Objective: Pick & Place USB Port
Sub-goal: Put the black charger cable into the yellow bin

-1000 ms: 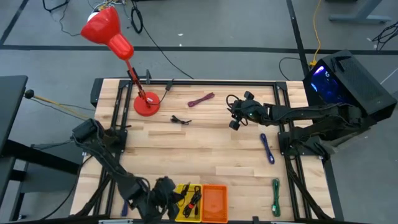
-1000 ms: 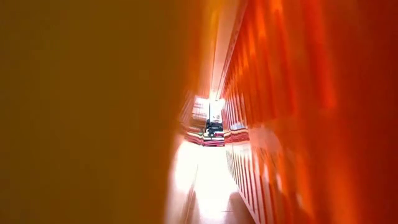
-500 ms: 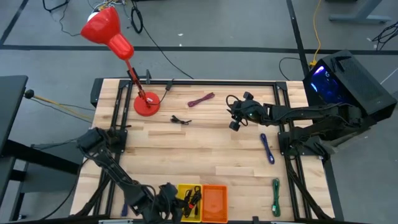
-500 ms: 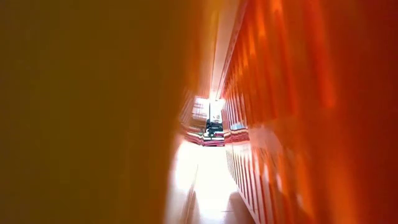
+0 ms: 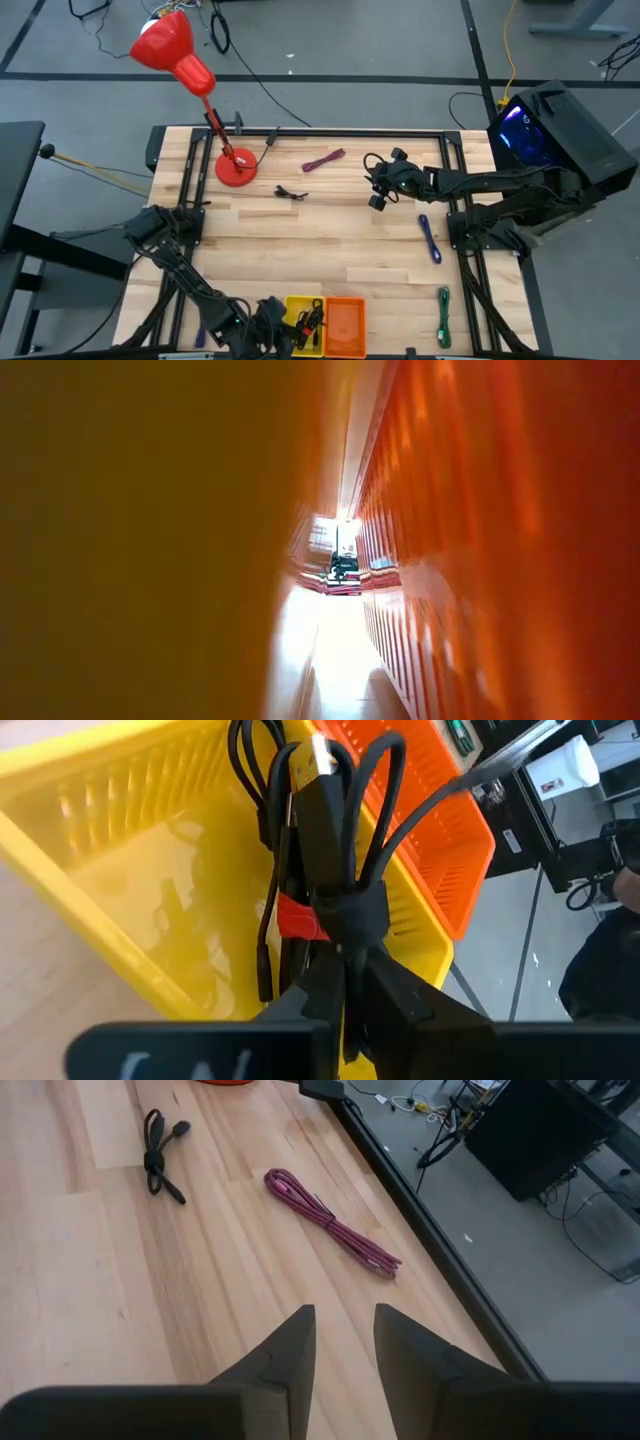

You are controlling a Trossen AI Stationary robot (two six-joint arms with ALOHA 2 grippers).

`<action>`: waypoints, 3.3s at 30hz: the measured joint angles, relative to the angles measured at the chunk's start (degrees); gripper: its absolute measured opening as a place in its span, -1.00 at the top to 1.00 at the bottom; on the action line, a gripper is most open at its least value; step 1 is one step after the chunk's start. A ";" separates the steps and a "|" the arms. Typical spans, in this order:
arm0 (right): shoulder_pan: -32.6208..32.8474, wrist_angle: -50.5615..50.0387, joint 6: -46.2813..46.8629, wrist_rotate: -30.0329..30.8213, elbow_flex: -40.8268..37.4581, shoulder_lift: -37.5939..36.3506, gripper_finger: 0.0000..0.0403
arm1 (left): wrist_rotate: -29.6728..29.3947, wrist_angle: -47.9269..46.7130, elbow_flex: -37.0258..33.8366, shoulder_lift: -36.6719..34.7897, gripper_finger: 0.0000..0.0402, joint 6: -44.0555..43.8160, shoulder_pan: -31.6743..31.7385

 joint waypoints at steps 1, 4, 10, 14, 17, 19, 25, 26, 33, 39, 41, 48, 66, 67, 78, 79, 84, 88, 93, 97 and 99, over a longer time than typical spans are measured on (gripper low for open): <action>0.00 0.00 0.00 0.00 0.00 0.00 0.47 | 0.01 0.00 0.00 0.00 0.78 -0.01 -0.01; 0.00 0.02 0.00 -0.01 0.00 0.00 0.47 | 0.01 0.06 0.00 0.00 0.73 0.02 -0.04; 0.00 0.00 0.24 -2.22 0.00 0.00 0.47 | 0.01 1.12 0.00 -0.02 0.70 0.06 -0.02; 0.01 0.01 0.26 -2.46 0.00 0.00 0.47 | 0.07 2.63 0.00 -0.02 0.70 0.56 -0.02; 0.01 0.01 0.22 -2.45 0.00 0.00 0.47 | 0.79 3.46 0.00 -0.02 0.70 1.48 0.00; 0.00 0.02 0.22 -2.45 0.00 0.00 0.47 | 1.11 3.61 0.00 -0.02 0.70 1.53 -0.05; 0.01 0.00 0.20 -2.71 0.00 -0.02 0.47 | 1.14 2.99 0.00 -0.04 0.70 1.54 0.13; 0.00 0.00 0.20 -2.99 0.00 -0.02 0.47 | 1.12 2.57 0.00 -0.04 0.70 1.55 0.25; 0.01 0.00 0.44 -3.02 0.00 -0.02 0.47 | 1.08 -0.61 0.00 -0.07 0.80 2.95 0.39; 0.02 -0.06 0.42 -3.01 0.00 -0.02 0.47 | 1.31 -0.77 0.00 -0.07 0.80 3.47 0.52; 0.02 -0.05 0.42 -2.99 0.00 -0.02 0.47 | 1.23 -0.77 0.00 -0.07 0.74 3.54 0.99; 0.02 -0.07 0.42 -3.02 0.00 -0.02 0.47 | 1.53 -0.71 0.00 -0.09 0.42 6.48 2.73; 0.02 -0.74 1.41 -4.48 0.00 -0.02 0.47 | -2.05 -2.19 -0.09 -1.71 0.26 8.91 2.36; 0.02 -0.90 1.46 -4.47 -0.02 -0.02 0.47 | -2.14 -2.23 -0.09 -1.92 0.27 8.87 2.15; 0.02 -1.12 1.70 -4.48 -0.04 -0.02 0.47 | -7.29 -10.03 -0.02 -4.10 0.27 6.43 1.76; 0.02 -1.12 1.70 -4.46 -0.04 -0.02 0.47 | -8.60 -9.75 -0.02 -4.23 0.27 7.54 1.99; 0.02 -1.12 1.49 -4.42 -0.04 -0.02 0.47 | -7.10 -3.43 -0.02 -4.28 0.27 13.24 3.22; 0.00 -0.77 1.33 -4.39 -0.04 -0.02 0.47 | -4.61 4.38 -0.02 -4.28 0.27 19.25 3.98; -0.09 -0.63 1.42 -4.37 -0.04 -0.02 0.47 | -2.38 11.53 -0.02 -4.24 0.27 25.61 4.48; -0.09 -0.67 1.31 -4.37 -0.04 -0.02 0.47 | -1.89 12.25 -0.01 -2.60 0.27 23.95 4.63; -0.09 -0.68 1.29 -4.35 -0.07 -0.02 0.47 | -1.52 13.12 0.00 -1.50 0.27 22.13 4.90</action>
